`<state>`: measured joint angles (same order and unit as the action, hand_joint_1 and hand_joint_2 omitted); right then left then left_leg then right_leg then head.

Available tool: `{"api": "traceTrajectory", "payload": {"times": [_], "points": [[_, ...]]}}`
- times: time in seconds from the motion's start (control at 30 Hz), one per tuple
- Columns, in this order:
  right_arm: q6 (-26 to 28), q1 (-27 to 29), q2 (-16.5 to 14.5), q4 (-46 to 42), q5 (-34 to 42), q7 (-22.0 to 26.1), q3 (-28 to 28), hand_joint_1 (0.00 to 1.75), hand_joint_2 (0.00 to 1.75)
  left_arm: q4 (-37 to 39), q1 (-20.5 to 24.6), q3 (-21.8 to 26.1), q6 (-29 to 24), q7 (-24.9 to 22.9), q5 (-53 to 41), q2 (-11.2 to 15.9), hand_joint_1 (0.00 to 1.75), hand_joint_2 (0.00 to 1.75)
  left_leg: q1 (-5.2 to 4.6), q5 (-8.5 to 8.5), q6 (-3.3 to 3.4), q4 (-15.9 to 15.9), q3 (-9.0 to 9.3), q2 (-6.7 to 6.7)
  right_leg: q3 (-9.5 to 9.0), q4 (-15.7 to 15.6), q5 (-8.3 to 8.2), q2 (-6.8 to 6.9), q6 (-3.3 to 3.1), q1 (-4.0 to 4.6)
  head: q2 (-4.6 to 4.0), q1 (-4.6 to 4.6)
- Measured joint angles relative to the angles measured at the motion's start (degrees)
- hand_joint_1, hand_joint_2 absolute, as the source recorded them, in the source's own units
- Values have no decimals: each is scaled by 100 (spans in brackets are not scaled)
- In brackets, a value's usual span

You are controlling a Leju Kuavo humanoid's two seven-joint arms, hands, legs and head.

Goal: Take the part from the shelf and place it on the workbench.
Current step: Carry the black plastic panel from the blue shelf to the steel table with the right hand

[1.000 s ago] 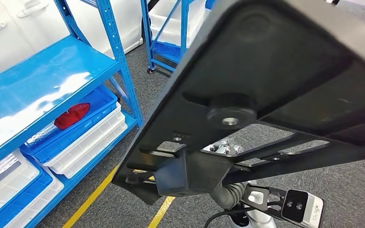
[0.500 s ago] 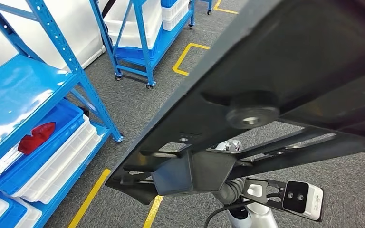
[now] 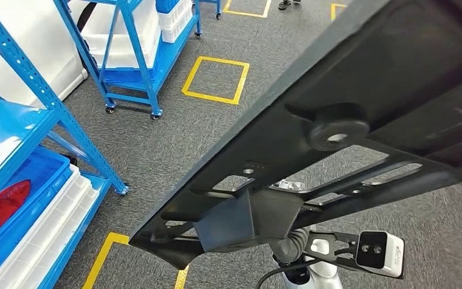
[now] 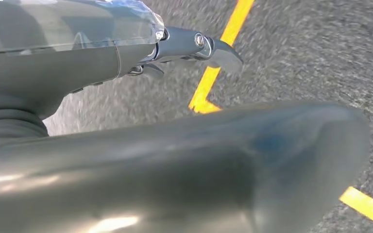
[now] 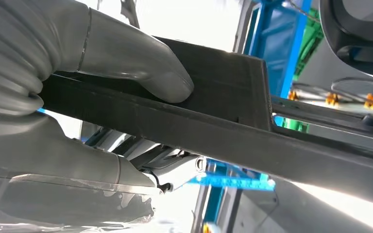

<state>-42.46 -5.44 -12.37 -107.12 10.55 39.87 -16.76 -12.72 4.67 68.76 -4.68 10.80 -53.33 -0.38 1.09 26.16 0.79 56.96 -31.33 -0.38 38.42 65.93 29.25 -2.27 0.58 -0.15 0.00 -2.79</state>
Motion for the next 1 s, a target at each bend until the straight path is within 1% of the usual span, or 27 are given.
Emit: {"api": "traceTrajectory", "payload": {"times": [0.03, 0.07, 0.1, 0.13, 0.17, 0.23, 0.27, 0.3, 0.37, 0.4, 0.47, 0.5, 0.53, 0.57, 0.6, 0.63, 0.67, 0.7, 0.73, 0.77, 0.8, 0.83, 0.87, 0.9, 0.93, 0.97, 1.0], "points": [[-16, 10, -21, 9, -8, -1, 25, 175, 175, -2, -18, 11, -14, 14, 16, 14, 0, 0, -14, 6, 14, 1, -2, 85, 203, 403, 177, 104, 15, -12, 0, -1], [-30, 22, -36, 21, -23, -1, 50, 175, 175, -3, -30, 21, -32, 22, 25, 27, 0, 0, -25, 12, 16, 2, -2, 171, 366, 725, 283, 156, 26, -27, 0, -1], [-40, 30, -43, 32, -49, -1, 74, 175, 175, -4, -35, 28, -49, 32, 26, 43, 0, 0, -33, 18, 17, 3, -2, 253, 442, 870, 289, 185, 32, -40, 0, -1], [-47, 36, -47, 43, -76, -1, 91, 175, 175, -5, -32, 33, -61, 42, 19, 57, 0, 0, -38, 26, 12, 4, 3, 327, 396, 780, 189, 212, 31, -49, 0, -1], [-51, 38, -50, 50, -99, -1, 99, 175, 175, -5, -22, 36, -60, 57, 10, 66, 0, 0, -41, 36, 1, 4, 14, 392, 229, 468, 13, 257, 21, -53, 0, -1], [-58, 28, -57, 56, -121, -1, 102, 175, 175, -5, -6, 38, -27, 101, -4, 79, 0, 0, -58, 66, -36, 9, 48, 498, -222, -357, -295, 482, -28, -19, 0, -1], [-54, 20, -61, 58, -122, 1, 103, 175, 175, -5, -2, 38, 4, 136, -6, 85, 0, 0, -68, 82, -63, 12, 62, 545, -363, -625, -362, 565, -59, 8, 0, -1], [-43, 11, -65, 62, -124, 2, 104, 175, 175, -5, 3, 39, 38, 173, -6, 92, 0, 0, -77, 96, -94, 14, 74, 592, -423, -754, -373, 607, -88, 37, 0, -1], [6, -5, -68, 75, -128, 6, 104, 175, 175, -5, 31, 40, 114, 241, 2, 98, 0, 0, -77, 114, -161, 3, 103, 693, -415, -792, -376, 490, -144, 58, 0, -1], [33, -13, -72, 84, -132, 4, 104, 175, 175, -5, 55, 40, 143, 257, 8, 98, 0, 0, -65, 141, -193, 21, 111, 661, -425, -819, -391, 428, -173, 48, 0, -1], [73, -48, -81, 109, -137, 1, 101, 175, 175, -5, 89, 42, 175, 264, 16, 90, 0, 0, -37, 355, -243, 328, -6, 401, -454, -876, -429, 314, -241, 15, 0, -1], [84, -65, -85, 124, -139, -1, 97, 175, 175, -5, 87, 45, 178, 259, 18, 87, 0, 0, -25, 544, -262, 672, -162, 232, -459, -887, -438, 255, -263, 9, 0, -1], [94, -78, -86, 141, -141, -2, 94, 175, 175, -5, 76, 50, 177, 252, 18, 85, 0, 0, -22, 743, -275, 1091, -363, 129, -456, -887, -440, 185, -279, 12, 0, -1], [104, -82, -88, 159, -143, -3, 92, 175, 175, -5, 64, 54, 177, 245, 19, 86, 0, 0, -21, 881, -286, 1468, -554, 89, -454, -886, -441, 106, -284, 17, 0, -1], [113, -84, -88, 177, -143, -3, 91, 175, 175, -5, 57, 56, 177, 241, 19, 86, 0, 0, -20, 914, -293, 1688, -677, 77, -456, -882, -441, 27, -286, 23, 0, -1], [120, -85, -88, 194, -144, -4, 91, 175, 175, -5, 56, 57, 177, 237, 19, 85, 0, 0, -18, 818, -294, 1668, -689, 73, -461, -876, -441, -56, -283, 26, 0, -1], [123, -87, -88, 208, -145, -5, 91, 175, 175, -5, 59, 57, 177, 236, 19, 84, 0, 0, -10, 622, -292, 1417, -591, 51, -471, -866, -437, -135, -276, 25, 0, -1], [125, -89, -89, 219, -145, -5, 91, 175, 175, -5, 61, 58, 177, 236, 19, 84, 0, 0, 6, 379, -292, 1011, -417, -40, -476, -850, -428, -211, -262, 22, 0, -1], [125, -92, -90, 227, -145, -4, 91, 175, 175, -5, 61, 60, 177, 235, 19, 85, 0, 0, 25, 202, -288, 605, -242, -201, -469, -821, -417, -283, -239, 28, 0, -1], [128, -95, -92, 234, -148, -5, 90, 175, 175, -5, 59, 61, 175, 234, 15, 85, 0, 0, 41, 98, -280, 311, -114, -346, -447, -793, -412, -353, -210, 27, 0, -1], [141, -98, -92, 238, -156, -5, 87, 175, 175, -5, 57, 63, 169, 228, 9, 85, 0, 0, 47, 66, -264, 146, -46, -459, -416, -772, -413, -418, -176, 21, 0, -1], [166, -101, -92, 240, -175, -6, 85, 175, 175, -5, 57, 64, 163, 216, 2, 85, 0, 0, 39, 90, -237, 107, -32, -485, -385, -761, -424, -487, -139, 12, 0, -1], [209, -101, -92, 238, -198, -7, 83, 175, 175, -5, 60, 65, 156, 199, -4, 83, 0, 0, 35, 82, -203, 98, -30, -422, -359, -765, -441, -559, -99, 0, 0, -1], [263, -99, -89, 230, -217, -7, 83, 175, 175, -5, 69, 65, 152, 177, -12, 80, 0, 0, 35, 68, -164, 81, -24, -349, -341, -751, -437, -556, -68, -7, 0, -1], [319, -98, -85, 218, -227, -5, 81, 175, 175, -5, 77, 65, 149, 154, -21, 76, 0, 0, 36, 54, -121, 61, -14, -275, -301, -680, -390, -450, -40, -2, 0, -1], [369, -98, -81, 207, -225, -4, 78, 175, 175, -5, 80, 64, 144, 135, -32, 73, 0, 0, 35, 44, -78, 39, -5, -192, -214, -505, -281, -282, -16, 6, 0, -1], [406, -95, -75, 199, -218, -2, 74, 175, 175, -5, 74, 64, 140, 123, -42, 71, 0, 0, 22, 43, -45, 29, 1, -106, -70, -207, -115, -79, 4, 4, 0, -1]]}}
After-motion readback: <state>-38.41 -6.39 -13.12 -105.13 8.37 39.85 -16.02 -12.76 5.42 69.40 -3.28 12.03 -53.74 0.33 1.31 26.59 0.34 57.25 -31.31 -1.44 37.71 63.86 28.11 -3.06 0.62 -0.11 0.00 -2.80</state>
